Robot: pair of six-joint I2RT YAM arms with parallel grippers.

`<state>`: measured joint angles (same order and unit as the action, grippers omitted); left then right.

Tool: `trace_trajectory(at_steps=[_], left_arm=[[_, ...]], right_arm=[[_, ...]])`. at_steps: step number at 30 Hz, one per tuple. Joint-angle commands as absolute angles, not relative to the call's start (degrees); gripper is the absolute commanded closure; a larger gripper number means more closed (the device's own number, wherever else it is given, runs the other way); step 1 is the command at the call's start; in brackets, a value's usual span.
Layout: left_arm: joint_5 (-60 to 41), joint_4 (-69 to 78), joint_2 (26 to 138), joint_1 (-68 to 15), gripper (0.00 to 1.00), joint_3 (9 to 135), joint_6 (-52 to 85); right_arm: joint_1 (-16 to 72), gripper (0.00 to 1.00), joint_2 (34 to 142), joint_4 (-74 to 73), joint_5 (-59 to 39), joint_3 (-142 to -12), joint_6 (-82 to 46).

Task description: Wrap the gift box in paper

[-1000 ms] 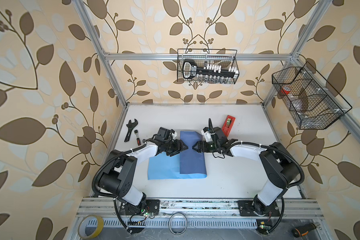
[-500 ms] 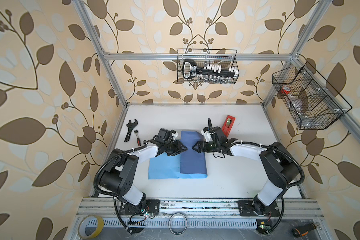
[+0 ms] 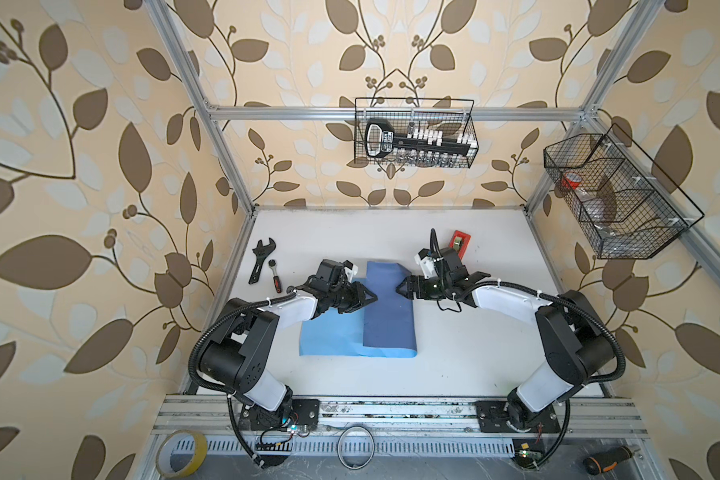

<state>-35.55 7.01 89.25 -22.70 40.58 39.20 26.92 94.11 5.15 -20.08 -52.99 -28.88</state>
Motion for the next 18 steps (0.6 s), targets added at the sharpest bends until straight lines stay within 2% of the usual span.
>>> trace_trajectory(at_steps=[1, 12, 18], left_arm=[[-29.7, 2.3, 91.7, -25.8, 0.68, 37.9, 41.6], [-26.2, 5.0, 92.7, -30.5, 0.69, 38.7, 45.4], [-25.5, 5.6, 92.6, -30.6, 0.69, 37.6, 45.8]], right_arm=[[26.0, 0.13, 92.4, 6.4, -21.9, -51.2, -27.9], [24.7, 0.18, 94.3, 5.8, -24.2, -52.0, -26.8], [24.3, 0.17, 93.1, 7.5, -22.7, -51.7, -25.4]])
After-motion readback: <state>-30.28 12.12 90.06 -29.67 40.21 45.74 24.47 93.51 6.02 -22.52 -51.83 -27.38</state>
